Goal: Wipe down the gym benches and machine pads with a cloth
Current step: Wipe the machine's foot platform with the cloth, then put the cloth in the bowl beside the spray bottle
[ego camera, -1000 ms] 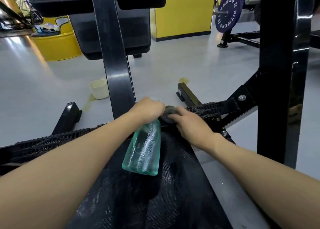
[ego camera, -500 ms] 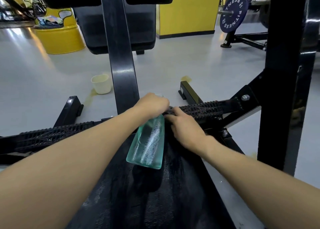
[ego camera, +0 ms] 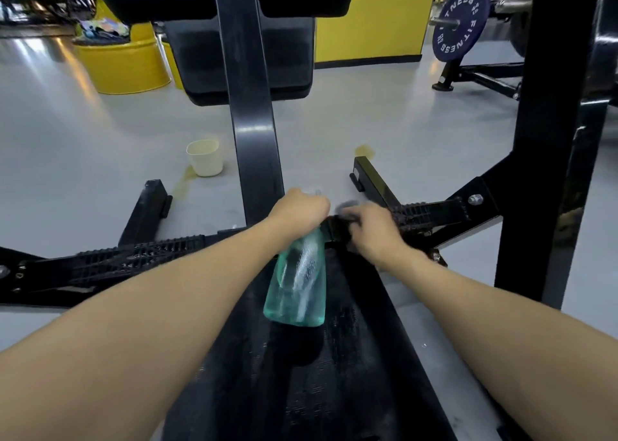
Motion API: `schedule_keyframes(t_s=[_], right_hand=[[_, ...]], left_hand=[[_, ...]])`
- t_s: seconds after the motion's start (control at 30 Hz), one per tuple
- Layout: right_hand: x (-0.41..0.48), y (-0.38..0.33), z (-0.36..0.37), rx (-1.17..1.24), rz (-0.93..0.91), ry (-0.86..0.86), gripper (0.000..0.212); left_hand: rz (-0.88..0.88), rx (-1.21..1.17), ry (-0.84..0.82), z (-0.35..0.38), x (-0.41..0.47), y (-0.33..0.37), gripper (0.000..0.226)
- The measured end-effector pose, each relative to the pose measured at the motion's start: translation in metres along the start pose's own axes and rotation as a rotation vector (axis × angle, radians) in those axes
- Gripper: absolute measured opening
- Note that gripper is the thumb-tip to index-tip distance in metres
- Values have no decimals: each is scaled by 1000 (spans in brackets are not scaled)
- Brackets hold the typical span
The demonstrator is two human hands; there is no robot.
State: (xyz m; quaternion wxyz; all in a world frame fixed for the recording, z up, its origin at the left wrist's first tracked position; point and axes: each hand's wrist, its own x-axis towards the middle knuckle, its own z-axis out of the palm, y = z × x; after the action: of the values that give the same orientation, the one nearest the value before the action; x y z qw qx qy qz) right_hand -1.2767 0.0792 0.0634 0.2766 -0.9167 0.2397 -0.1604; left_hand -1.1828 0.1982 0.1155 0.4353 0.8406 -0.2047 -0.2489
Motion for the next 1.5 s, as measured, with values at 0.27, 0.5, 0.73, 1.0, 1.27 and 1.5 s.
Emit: schedule_keyframes(t_s=[0.27, 0.5, 0.73, 1.0, 1.27, 1.5], right_hand=[[-46, -144, -99, 284, 149, 51, 38], [-108, -314, -271, 321, 186, -40, 30], [-167, -477, -394, 408, 223, -100, 30], [-256, -625, -415, 984, 498, -405, 26], [-268, -782, -364, 940, 424, -573, 28], [-233, -965, -248, 856, 218, -622, 13]], left_hand=[[44, 61, 82, -91, -92, 79, 44], [0, -19, 114, -222, -235, 211, 29], [19, -11, 161, -352, -387, 311, 22], [32, 33, 300, -463, -527, 312, 17], [28, -225, 416, -608, -601, 253, 11], [68, -296, 593, -789, -591, 169, 25]])
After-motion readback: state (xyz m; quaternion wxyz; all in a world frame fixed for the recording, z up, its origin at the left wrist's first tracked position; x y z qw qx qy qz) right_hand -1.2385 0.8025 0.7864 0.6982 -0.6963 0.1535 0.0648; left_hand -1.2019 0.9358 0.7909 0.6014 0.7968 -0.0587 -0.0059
